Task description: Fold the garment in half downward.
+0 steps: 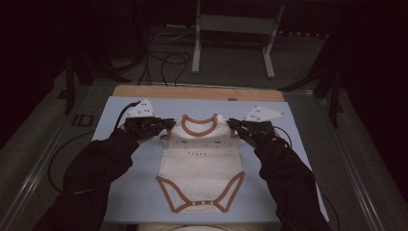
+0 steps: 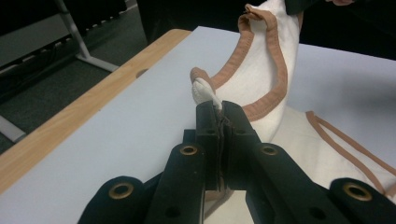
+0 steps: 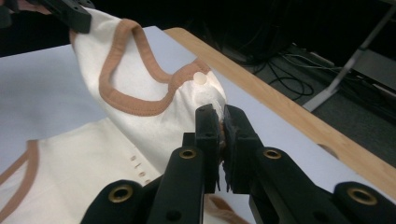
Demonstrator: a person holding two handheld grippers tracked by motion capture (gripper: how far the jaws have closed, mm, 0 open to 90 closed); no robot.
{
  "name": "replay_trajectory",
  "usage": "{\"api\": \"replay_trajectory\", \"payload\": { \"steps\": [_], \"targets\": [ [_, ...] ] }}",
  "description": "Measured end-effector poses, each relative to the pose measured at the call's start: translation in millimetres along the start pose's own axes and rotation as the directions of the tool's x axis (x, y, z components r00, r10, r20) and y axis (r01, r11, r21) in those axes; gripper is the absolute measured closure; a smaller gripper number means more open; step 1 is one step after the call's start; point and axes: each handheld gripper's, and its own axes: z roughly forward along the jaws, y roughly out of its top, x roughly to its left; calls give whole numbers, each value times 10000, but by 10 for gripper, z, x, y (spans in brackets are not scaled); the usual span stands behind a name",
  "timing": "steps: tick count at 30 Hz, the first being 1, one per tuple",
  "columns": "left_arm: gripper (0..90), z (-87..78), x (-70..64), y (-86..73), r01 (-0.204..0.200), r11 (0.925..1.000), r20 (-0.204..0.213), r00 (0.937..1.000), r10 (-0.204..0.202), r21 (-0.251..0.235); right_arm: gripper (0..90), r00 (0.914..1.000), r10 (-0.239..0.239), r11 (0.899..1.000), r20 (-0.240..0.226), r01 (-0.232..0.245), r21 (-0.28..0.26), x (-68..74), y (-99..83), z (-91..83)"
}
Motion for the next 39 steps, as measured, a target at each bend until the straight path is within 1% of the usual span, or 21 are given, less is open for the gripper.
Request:
{"api": "replay_trajectory", "payload": {
  "steps": [2,3,6,7,8,9,10,12,15,16,17,18,19,20,21,25,30,31,36,38,39],
  "targets": [
    [876,7,-59,-60,63,10000,68,10000,-63,10,859,10000,-29,10000,-64,29,0,31,-43,-9],
    [876,11,-71,-74,91,9999,72,9999,-91,52,859,9999,66,10000,-120,-67,-20,53,-71,-16],
    [875,20,-103,-112,105,9998,105,9999,-107,170,859,9998,45,10000,-190,-45,-13,86,-116,-29],
    [876,25,-133,-149,115,9996,117,9999,-118,259,859,9999,-80,9999,-152,82,88,124,-163,-52],
    [876,25,-133,-149,115,9996,117,9999,-118,259,859,9998,-122,9998,-134,124,133,132,-175,-58],
    [876,24,-168,-177,122,9994,152,9998,-127,333,859,9997,-149,9998,-190,151,152,149,-201,-72],
    [876,24,-168,-177,122,9994,152,9998,-127,333,859,9997,-152,9997,-211,156,183,161,-218,-79],
    [876,8,-229,-212,101,9996,285,9995,-109,282,859,9993,-242,9993,-280,250,290,191,-264,-91],
    [875,-10,-276,-255,126,9996,420,9990,-136,250,858,9989,-113,9993,-454,130,362,241,-346,-103],
    [876,-10,-276,-255,126,9996,420,9990,-136,250,858,9989,-113,9993,-454,130,362,241,-346,-103],
    [876,-6,-318,-308,-12,9993,375,9993,-2,376,858,9986,-116,9989,-517,140,457,276,-404,-97],
    [875,-6,-318,-308,-12,9993,375,9993,-2,376,858,9983,-139,9987,-565,167,487,287,-428,-91],
    [876,3,-351,-367,115,9991,471,9988,-134,398,858,9977,-167,9982,-650,205,568,304,-468,-81],
    [876,3,-351,-367,115,9991,471,9988,-134,398,858,9977,-167,9982,-650,205,568,304,-468,-81],
    [876,13,-382,-418,157,9988,525,9985,-182,467,858,9976,-68,9976,-695,116,680,325,-527,-65],
    [876,25,-439,-488,230,9980,653,9975,-268,595,858,9955,213,9969,-923,-141,775,363,-631,-42],
    [875,31,-503,-561,323,9976,741,9966,-368,609,858,9942,322,9958,-1029,-230,888,418,-729,-35],
    [875,33,-540,-601,356,9974,802,9960,-405,624,858,9926,458,9951,-1121,-355,926,442,-773,-46],
    [875,25,-611,-661,435,9971,879,9949,-489,632,858,9901,595,9932,-1270,-460,1068,479,-847,-70],
    [875,-12,-685,-705,336,9986,795,9962,-368,419,858,9890,660,9926,-1323,-516,1098,491,-871,-85],
    [874,-20,-696,-717,372,9985,792,9960,-403,397,858,9889,659,9927,-1330,-514,1093,504,-890,-95]
  ]
}}
